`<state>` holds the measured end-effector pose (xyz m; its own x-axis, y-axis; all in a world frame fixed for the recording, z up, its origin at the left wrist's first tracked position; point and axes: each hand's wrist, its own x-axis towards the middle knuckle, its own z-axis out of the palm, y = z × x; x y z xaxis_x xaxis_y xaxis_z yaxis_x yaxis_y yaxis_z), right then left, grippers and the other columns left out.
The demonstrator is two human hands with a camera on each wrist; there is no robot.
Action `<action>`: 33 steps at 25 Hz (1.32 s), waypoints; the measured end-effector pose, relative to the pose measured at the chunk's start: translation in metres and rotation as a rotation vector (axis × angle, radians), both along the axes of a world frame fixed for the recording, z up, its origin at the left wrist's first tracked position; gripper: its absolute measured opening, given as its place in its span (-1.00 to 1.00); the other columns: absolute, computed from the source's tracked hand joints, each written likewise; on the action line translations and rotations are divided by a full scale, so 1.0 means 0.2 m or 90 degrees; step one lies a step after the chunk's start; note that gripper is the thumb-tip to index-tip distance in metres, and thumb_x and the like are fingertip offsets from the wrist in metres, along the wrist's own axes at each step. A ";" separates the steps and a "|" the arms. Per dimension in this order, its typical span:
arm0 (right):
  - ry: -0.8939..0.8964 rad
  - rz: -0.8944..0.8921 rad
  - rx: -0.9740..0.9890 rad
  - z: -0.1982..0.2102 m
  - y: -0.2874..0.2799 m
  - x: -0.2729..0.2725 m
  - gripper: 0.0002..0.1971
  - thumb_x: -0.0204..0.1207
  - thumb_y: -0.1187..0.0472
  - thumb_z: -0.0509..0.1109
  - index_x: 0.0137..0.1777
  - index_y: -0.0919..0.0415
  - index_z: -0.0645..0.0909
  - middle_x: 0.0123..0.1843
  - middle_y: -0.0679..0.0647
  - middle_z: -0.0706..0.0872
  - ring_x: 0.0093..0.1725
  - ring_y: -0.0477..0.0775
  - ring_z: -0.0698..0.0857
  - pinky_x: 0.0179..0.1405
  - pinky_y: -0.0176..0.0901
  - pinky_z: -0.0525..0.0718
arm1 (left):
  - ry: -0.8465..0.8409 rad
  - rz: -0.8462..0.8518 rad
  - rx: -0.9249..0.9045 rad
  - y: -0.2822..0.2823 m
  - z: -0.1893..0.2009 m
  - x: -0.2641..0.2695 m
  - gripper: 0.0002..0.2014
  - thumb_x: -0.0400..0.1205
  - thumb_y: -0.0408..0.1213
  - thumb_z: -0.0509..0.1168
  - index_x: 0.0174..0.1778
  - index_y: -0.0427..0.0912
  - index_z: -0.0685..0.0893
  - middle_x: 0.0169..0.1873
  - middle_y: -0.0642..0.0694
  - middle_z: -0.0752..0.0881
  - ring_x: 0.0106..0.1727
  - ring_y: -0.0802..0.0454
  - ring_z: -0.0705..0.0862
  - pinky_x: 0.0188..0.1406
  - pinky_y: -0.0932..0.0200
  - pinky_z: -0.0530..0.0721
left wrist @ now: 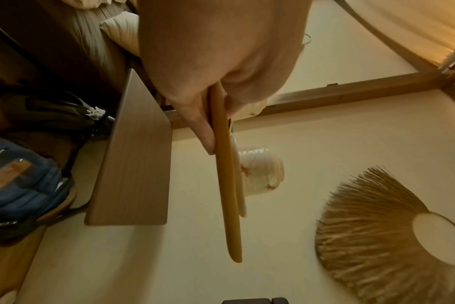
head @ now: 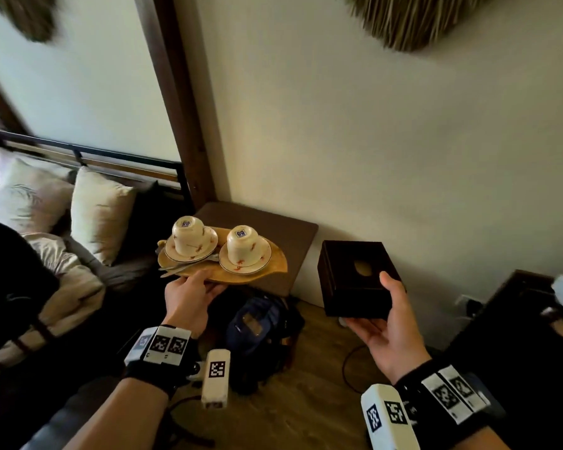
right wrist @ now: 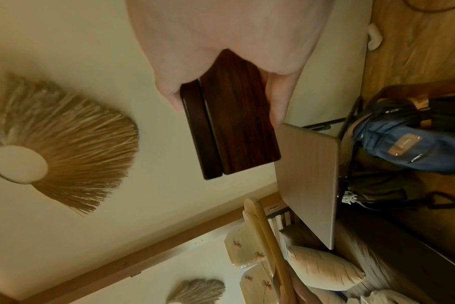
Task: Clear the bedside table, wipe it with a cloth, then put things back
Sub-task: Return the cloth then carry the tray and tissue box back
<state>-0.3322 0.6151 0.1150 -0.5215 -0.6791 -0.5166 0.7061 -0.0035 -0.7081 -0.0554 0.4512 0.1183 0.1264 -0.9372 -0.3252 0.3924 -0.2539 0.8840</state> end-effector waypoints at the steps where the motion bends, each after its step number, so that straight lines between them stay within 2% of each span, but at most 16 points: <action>1: 0.000 0.014 0.002 -0.02 -0.12 0.01 -0.42 0.49 -0.14 0.65 0.47 0.01 0.67 0.36 0.31 0.83 0.32 0.39 0.83 0.42 0.42 0.78 | 0.000 0.010 0.004 -0.10 -0.02 0.02 -0.77 0.73 -0.47 0.38 0.29 -0.40 0.74 0.15 -0.34 0.86 0.19 -0.26 0.86 0.21 -0.13 0.82; 4: -0.007 0.038 -0.004 -0.07 -0.53 -0.01 -0.37 0.50 -0.17 0.64 0.54 -0.03 0.64 0.40 0.29 0.81 0.35 0.38 0.82 0.35 0.35 0.82 | -0.010 0.024 0.003 -0.44 -0.09 0.06 -0.76 0.73 -0.45 0.38 0.30 -0.42 0.74 0.15 -0.34 0.87 0.18 -0.25 0.87 0.17 -0.11 0.83; 7: -0.023 0.060 -0.013 -0.10 -0.94 -0.04 -0.36 0.50 -0.18 0.64 0.54 0.00 0.65 0.39 0.27 0.83 0.34 0.33 0.83 0.19 0.20 0.88 | -0.019 0.042 0.006 -0.80 -0.14 0.05 -0.76 0.73 -0.44 0.38 0.29 -0.43 0.73 0.18 -0.38 0.85 0.16 -0.26 0.86 0.30 -0.23 0.79; 9: -0.031 0.061 -0.011 -0.09 -1.17 -0.06 -0.41 0.53 -0.15 0.62 0.51 0.05 0.67 0.36 0.29 0.85 0.33 0.33 0.83 0.23 0.22 0.84 | -0.027 0.047 0.005 -1.00 -0.15 0.04 -0.82 0.74 -0.43 0.38 0.23 -0.39 0.74 0.17 -0.36 0.85 0.10 -0.21 0.86 0.35 -0.28 0.77; 12: -0.026 0.066 -0.005 -0.09 -1.54 -0.09 -0.50 0.58 -0.10 0.58 0.45 0.09 0.69 0.33 0.31 0.84 0.31 0.32 0.82 0.22 0.24 0.81 | -0.038 0.042 0.017 -1.34 -0.18 0.00 -0.91 0.73 -0.41 0.40 0.10 -0.31 0.75 0.08 -0.32 0.87 -0.02 -0.13 0.89 0.28 -0.22 0.79; 16: -0.030 0.047 0.005 -0.11 -1.90 -0.11 -0.59 0.60 -0.07 0.57 0.36 0.09 0.69 0.30 0.33 0.81 0.31 0.33 0.80 0.35 0.32 0.77 | -0.034 0.026 0.029 -1.73 -0.26 -0.03 -0.90 0.74 -0.40 0.39 0.11 -0.32 0.75 0.02 -0.29 0.88 0.02 -0.18 0.87 0.27 -0.21 0.77; 19: -0.039 0.015 0.024 -0.15 -2.13 -0.10 -0.59 0.60 -0.07 0.57 0.36 0.09 0.68 0.29 0.35 0.82 0.28 0.33 0.82 0.43 0.35 0.74 | -0.027 -0.004 0.049 -2.05 -0.37 -0.04 -0.92 0.76 -0.41 0.34 0.11 -0.30 0.72 0.06 -0.29 0.86 -0.05 -0.12 0.88 0.05 -0.03 0.86; 21: -0.054 -0.019 0.030 -0.19 -2.26 -0.08 -0.51 0.60 -0.07 0.57 0.45 0.10 0.65 0.32 0.37 0.83 0.29 0.36 0.83 0.45 0.36 0.73 | -0.025 -0.031 0.069 -2.26 -0.45 -0.04 -0.92 0.77 -0.40 0.33 0.13 -0.29 0.70 0.08 -0.30 0.85 -0.09 -0.11 0.89 -0.12 0.08 0.89; 24: -0.085 -0.071 0.036 -0.24 -2.40 -0.02 -0.43 0.63 -0.07 0.55 0.60 0.05 0.58 0.38 0.38 0.79 0.35 0.39 0.80 0.51 0.39 0.68 | -0.030 -0.050 0.113 -2.52 -0.58 -0.04 -0.91 0.77 -0.38 0.33 0.15 -0.28 0.70 0.07 -0.26 0.87 -0.15 -0.08 0.93 -0.21 0.07 0.92; 27: -0.107 -0.136 0.050 -0.33 -2.54 0.05 -0.39 0.65 -0.07 0.52 0.66 0.04 0.53 0.43 0.36 0.76 0.37 0.36 0.78 0.53 0.36 0.66 | -0.024 -0.076 0.159 -2.78 -0.72 -0.03 -0.89 0.77 -0.37 0.33 0.18 -0.26 0.70 0.11 -0.25 0.87 0.06 -0.19 0.89 -0.04 -0.08 0.85; 29: -0.119 -0.173 0.060 -0.39 -2.62 0.09 -0.39 0.65 -0.07 0.53 0.66 0.04 0.54 0.44 0.35 0.76 0.36 0.35 0.78 0.53 0.35 0.67 | -0.025 -0.087 0.189 -2.91 -0.81 -0.03 -0.83 0.78 -0.37 0.32 0.26 -0.29 0.69 0.17 -0.26 0.85 0.18 -0.25 0.85 0.10 -0.17 0.81; 31: -0.135 -0.201 0.081 -0.47 -2.69 0.09 -0.37 0.62 -0.07 0.56 0.66 0.05 0.54 0.44 0.35 0.77 0.37 0.36 0.79 0.51 0.33 0.68 | -0.030 -0.095 0.216 -3.00 -0.90 -0.04 -0.79 0.79 -0.38 0.30 0.33 -0.32 0.67 0.20 -0.26 0.83 0.22 -0.26 0.83 0.20 -0.22 0.78; 33: -0.144 -0.211 0.103 -0.54 -2.75 0.09 -0.38 0.58 -0.07 0.59 0.60 0.09 0.57 0.44 0.36 0.77 0.38 0.38 0.78 0.44 0.30 0.72 | -0.034 -0.097 0.244 -3.07 -0.96 -0.06 -0.87 0.79 -0.39 0.30 0.22 -0.27 0.69 0.16 -0.24 0.82 0.18 -0.23 0.82 0.21 -0.22 0.76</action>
